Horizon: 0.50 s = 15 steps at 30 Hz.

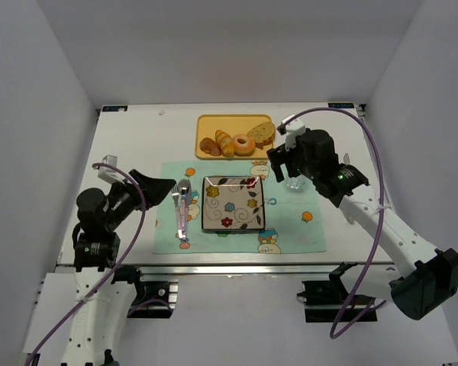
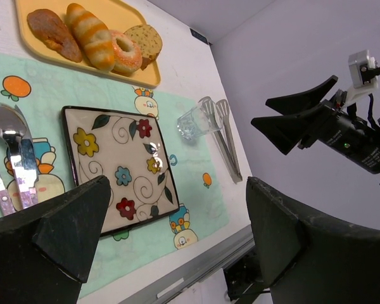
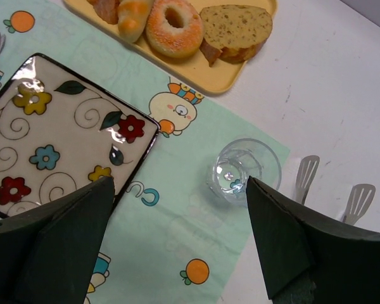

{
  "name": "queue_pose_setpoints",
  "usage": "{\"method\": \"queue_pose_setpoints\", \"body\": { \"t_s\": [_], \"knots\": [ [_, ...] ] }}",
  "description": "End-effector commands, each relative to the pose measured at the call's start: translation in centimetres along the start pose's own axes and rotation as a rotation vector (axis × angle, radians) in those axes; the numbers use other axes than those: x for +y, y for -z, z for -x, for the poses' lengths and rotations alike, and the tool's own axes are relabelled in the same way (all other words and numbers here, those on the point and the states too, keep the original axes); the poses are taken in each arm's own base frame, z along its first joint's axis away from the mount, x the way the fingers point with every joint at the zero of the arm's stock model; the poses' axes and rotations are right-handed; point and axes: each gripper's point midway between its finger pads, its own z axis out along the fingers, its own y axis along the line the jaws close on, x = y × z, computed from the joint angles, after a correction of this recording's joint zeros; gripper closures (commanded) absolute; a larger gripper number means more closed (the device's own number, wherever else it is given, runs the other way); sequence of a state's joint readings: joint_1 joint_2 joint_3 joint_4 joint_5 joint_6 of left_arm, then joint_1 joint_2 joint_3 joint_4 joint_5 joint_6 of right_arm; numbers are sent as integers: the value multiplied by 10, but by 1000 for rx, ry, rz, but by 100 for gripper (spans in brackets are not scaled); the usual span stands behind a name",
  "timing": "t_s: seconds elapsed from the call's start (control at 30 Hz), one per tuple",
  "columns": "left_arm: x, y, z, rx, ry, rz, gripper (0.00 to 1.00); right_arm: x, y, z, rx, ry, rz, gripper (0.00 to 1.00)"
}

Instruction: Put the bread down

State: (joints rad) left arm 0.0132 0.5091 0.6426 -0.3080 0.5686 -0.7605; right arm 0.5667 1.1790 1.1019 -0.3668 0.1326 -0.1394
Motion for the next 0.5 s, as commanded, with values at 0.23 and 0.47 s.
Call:
{"method": "queue_pose_setpoints", "body": {
  "t_s": [0.23,0.47],
  "knots": [
    [4,0,-4,2,-5,-2,2,-30,-1,-28,62,36,-72,11],
    [11,-3,-11,27,-7,0,2,-116,6,-77,190,-58,-316,30]
  ]
}}
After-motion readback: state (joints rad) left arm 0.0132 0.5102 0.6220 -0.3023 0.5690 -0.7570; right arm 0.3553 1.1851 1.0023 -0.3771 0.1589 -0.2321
